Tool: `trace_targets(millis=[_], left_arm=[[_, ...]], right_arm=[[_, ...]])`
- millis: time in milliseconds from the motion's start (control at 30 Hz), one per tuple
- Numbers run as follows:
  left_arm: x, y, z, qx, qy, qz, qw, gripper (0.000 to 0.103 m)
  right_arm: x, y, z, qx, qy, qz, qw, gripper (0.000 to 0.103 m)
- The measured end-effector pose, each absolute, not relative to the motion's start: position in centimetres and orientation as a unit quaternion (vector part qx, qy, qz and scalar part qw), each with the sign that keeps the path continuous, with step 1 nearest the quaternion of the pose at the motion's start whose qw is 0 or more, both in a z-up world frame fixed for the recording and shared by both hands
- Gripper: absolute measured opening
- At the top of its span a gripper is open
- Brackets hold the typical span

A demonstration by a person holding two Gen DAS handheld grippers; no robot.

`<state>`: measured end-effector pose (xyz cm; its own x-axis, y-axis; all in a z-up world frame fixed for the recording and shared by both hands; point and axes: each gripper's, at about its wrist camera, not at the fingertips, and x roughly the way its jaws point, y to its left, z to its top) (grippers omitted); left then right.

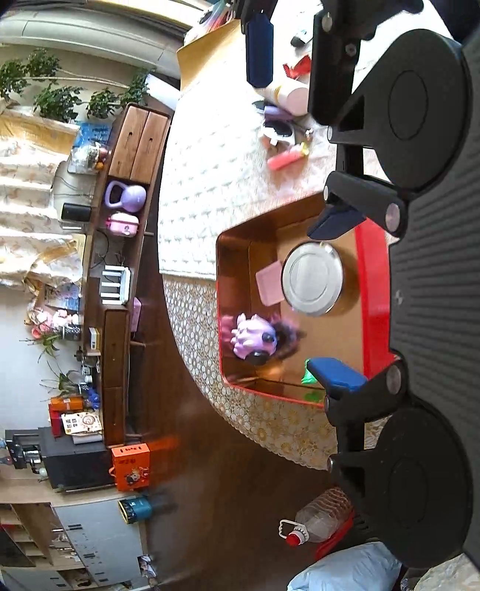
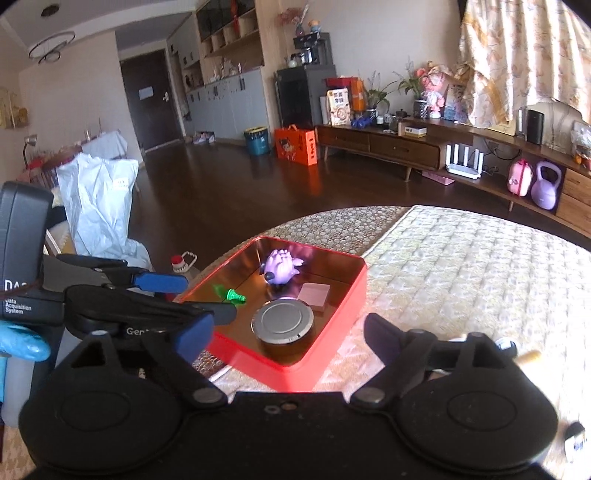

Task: Organize rigid objects
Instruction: 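Withdraw both tools from the red box back toward the remaining items on the table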

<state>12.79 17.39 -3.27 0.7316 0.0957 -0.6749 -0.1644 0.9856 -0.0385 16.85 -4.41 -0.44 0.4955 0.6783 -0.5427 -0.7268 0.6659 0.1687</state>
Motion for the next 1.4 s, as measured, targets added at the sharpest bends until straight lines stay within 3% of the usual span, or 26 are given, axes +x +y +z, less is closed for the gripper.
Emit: trace_targets(millis=[100, 433, 1400], left_arm=[[12.1, 16.5, -2.9, -0.056, 0.355, 0.064, 0.931, 0.077], [10.7, 12.6, -2.3, -0.061, 0.342, 0.035, 0.937, 0.084], [15.1, -0.4, -6.4, -0.078, 0.356, -0.057, 0.929, 0.084]], right_arm=[[15.8, -6.0, -0.3, -0.034, 0.291, 0.401, 0.868, 0.097], [13.4, -11.8, -0.4, 0.002, 0.275, 0.368, 0.888, 0.100], [16.8, -26.6, -7.1, 0.006, 0.295, 0.205, 0.933, 0.102]])
